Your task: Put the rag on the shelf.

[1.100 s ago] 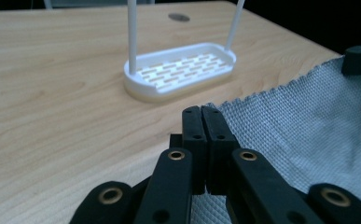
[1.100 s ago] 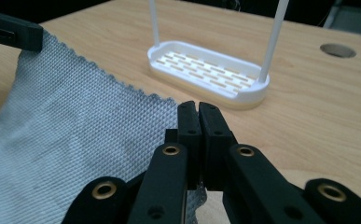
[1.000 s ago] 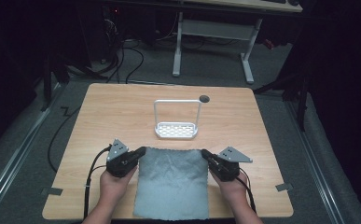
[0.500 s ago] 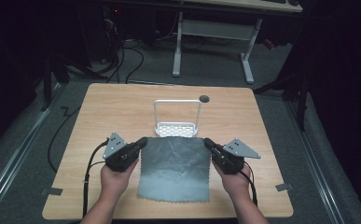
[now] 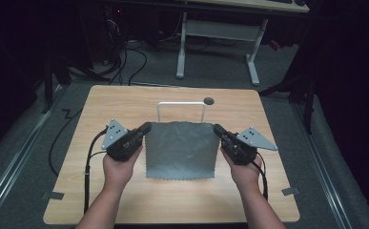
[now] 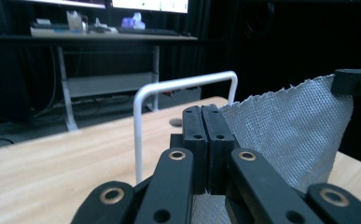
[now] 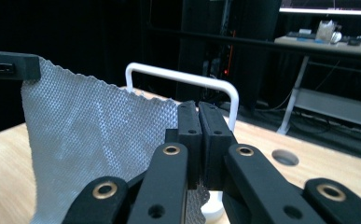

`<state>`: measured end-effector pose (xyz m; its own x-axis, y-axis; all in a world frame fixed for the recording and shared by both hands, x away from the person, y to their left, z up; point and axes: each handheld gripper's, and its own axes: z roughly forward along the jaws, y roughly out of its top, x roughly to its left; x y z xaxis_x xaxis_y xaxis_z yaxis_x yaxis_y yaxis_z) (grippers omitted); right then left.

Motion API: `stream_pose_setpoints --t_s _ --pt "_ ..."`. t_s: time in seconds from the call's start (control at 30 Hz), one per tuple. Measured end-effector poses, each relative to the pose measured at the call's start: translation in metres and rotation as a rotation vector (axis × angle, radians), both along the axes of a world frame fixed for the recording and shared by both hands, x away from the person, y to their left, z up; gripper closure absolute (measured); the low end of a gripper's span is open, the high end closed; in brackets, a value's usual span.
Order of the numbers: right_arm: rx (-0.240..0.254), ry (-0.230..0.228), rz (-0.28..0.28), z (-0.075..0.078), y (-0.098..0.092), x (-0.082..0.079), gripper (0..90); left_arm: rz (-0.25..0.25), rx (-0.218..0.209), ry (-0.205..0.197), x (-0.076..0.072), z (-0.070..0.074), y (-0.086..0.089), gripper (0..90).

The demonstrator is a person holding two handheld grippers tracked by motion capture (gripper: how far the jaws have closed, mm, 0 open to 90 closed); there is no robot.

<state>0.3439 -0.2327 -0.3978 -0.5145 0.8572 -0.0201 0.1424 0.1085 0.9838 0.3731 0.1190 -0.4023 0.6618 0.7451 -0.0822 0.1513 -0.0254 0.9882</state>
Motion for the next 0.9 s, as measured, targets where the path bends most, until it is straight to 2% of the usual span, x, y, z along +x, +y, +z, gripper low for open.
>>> stream_pose_setpoints --t_s 0.07,0.1,0.23,0.33,0.43,0.7,0.9 --pt "0.013 -0.025 -0.005 0.008 -0.001 0.003 88.9 0.003 0.0 -0.022 0.002 0.009 -0.001 90.0" --pt "0.013 -0.025 -0.005 0.008 -0.001 0.003 88.9 0.003 0.0 -0.022 0.002 0.009 -0.001 90.0" --pt "0.031 -0.055 -0.013 0.021 -0.004 0.005 88.9 0.006 0.001 -0.065 0.005 0.024 -0.002 90.0" --pt "0.035 -0.072 -0.017 0.029 -0.006 0.007 88.9 0.007 -0.016 -0.077 0.007 0.03 -0.002 90.0" --pt "0.04 -0.083 -0.019 0.036 -0.007 0.009 88.9 0.015 -0.013 -0.088 0.01 0.033 -0.003 90.0" --pt "0.037 -0.067 -0.025 0.035 -0.005 0.018 89.0 0.043 -0.003 -0.096 0.02 0.03 -0.004 90.0" --pt "0.029 -0.051 -0.036 0.036 -0.004 0.032 88.9 0.033 0.008 -0.062 0.039 0.028 -0.005 90.0"
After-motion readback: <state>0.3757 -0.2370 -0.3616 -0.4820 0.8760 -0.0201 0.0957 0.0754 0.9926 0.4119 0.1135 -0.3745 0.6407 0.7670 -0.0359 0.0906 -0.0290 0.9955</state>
